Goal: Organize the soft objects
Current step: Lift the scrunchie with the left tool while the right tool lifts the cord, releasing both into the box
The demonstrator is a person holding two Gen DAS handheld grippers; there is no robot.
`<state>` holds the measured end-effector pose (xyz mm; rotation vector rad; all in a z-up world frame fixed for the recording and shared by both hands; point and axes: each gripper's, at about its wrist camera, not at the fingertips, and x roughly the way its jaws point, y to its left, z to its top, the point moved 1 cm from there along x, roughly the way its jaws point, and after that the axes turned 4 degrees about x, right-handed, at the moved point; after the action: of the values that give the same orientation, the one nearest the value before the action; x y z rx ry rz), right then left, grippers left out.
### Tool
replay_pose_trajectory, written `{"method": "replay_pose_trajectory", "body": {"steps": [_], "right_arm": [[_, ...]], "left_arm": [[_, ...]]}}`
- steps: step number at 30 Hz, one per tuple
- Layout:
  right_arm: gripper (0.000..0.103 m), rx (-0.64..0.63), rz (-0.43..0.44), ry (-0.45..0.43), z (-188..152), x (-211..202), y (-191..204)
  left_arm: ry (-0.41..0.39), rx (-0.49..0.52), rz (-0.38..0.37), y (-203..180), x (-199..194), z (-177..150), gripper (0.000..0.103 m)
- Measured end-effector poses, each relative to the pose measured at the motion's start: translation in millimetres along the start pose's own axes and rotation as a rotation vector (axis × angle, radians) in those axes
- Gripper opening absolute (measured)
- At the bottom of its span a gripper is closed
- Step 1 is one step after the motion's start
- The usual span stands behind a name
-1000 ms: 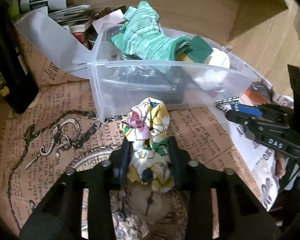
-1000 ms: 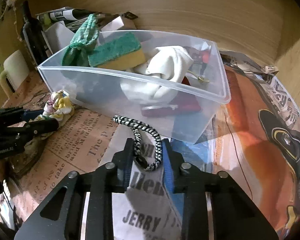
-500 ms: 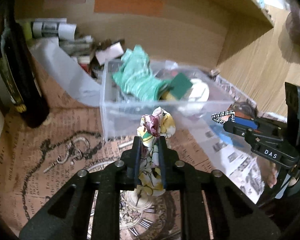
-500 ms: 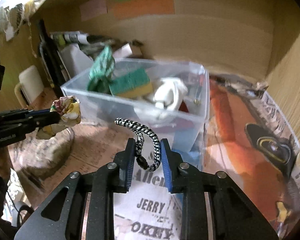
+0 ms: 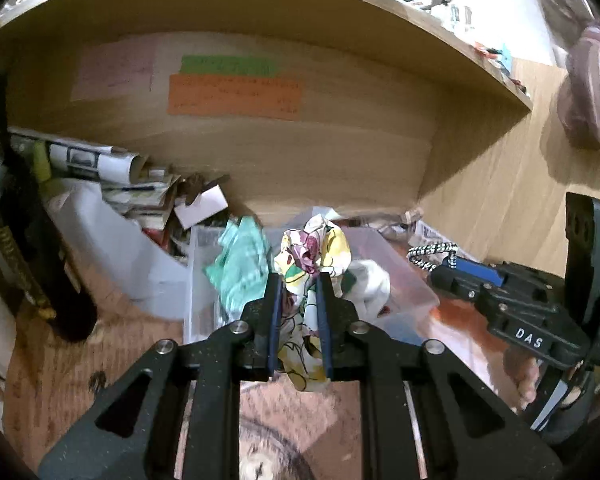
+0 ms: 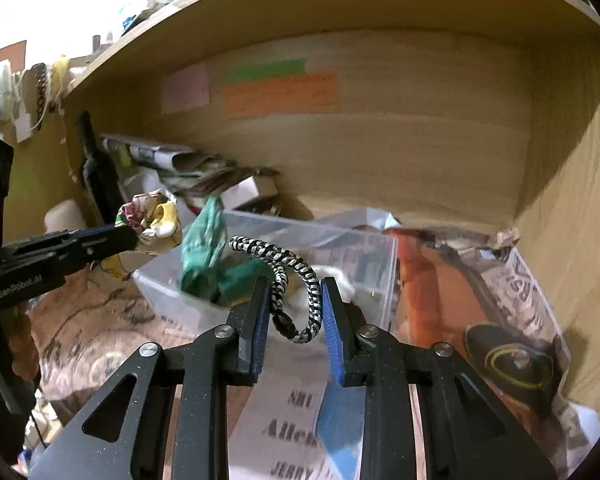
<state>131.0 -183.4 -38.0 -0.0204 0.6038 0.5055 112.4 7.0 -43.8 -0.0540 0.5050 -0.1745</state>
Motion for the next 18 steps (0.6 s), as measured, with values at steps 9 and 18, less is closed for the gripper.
{"method": "replay_pose_trajectory", "body": {"steps": [9,18], "right_arm": [[0.023,0.019,-0.013,0.012,26,37,-14],[0.026,0.022,-0.035,0.121,20,93,-26]], "left_arm": [[0.044,-0.032,-0.008,6,51,25,0.016],[0.149,-0.043,-0.016,10,104,20,0.016]]}}
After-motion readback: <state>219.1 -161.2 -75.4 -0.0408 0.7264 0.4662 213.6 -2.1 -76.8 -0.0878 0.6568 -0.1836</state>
